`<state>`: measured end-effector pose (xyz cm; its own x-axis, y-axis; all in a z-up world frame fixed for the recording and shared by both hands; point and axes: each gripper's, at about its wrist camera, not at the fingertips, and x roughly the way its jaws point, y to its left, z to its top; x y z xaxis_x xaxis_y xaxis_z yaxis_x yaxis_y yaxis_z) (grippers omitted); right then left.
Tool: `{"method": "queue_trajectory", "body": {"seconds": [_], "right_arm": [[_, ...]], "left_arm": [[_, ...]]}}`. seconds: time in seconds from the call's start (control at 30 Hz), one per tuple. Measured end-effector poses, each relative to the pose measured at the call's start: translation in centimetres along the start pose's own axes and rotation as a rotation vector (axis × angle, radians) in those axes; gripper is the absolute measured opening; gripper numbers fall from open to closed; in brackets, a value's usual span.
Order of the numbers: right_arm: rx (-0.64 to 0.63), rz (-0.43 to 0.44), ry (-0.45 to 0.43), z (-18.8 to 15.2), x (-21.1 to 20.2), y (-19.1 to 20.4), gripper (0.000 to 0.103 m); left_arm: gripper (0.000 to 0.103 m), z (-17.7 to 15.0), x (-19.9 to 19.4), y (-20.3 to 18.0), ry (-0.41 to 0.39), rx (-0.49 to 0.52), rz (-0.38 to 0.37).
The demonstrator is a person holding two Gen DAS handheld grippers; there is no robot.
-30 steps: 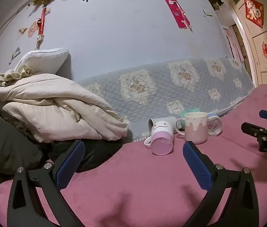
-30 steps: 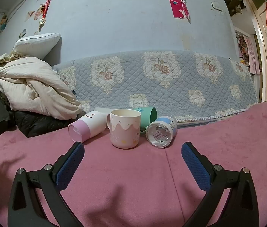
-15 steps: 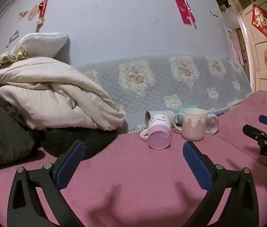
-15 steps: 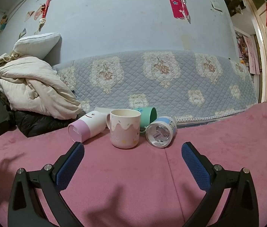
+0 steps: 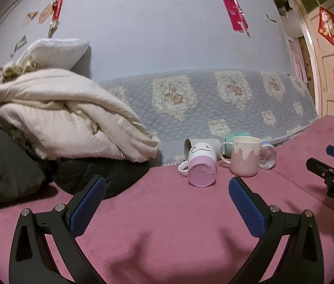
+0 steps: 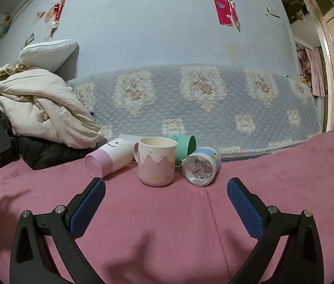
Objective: Flip cup upright
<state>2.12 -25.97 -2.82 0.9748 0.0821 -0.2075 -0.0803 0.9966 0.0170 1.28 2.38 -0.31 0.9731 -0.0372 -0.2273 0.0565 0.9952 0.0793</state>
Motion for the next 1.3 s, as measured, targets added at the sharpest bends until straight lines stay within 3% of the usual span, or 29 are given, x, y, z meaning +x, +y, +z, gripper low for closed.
{"method": "queue_trajectory", "body": {"seconds": [0.23, 1.3], "right_arm": [[0.018, 0.004, 0.019, -0.1, 1.0, 0.1, 0.103], [0.017, 0.004, 0.025, -0.6, 1.4, 0.0, 0.103]], "left_arm": [[0.103, 0.0, 0.2, 1.5, 0.013, -0.073, 0.008], [0.103, -0.1, -0.1, 1.1, -0.002, -0.04, 0.025]]}}
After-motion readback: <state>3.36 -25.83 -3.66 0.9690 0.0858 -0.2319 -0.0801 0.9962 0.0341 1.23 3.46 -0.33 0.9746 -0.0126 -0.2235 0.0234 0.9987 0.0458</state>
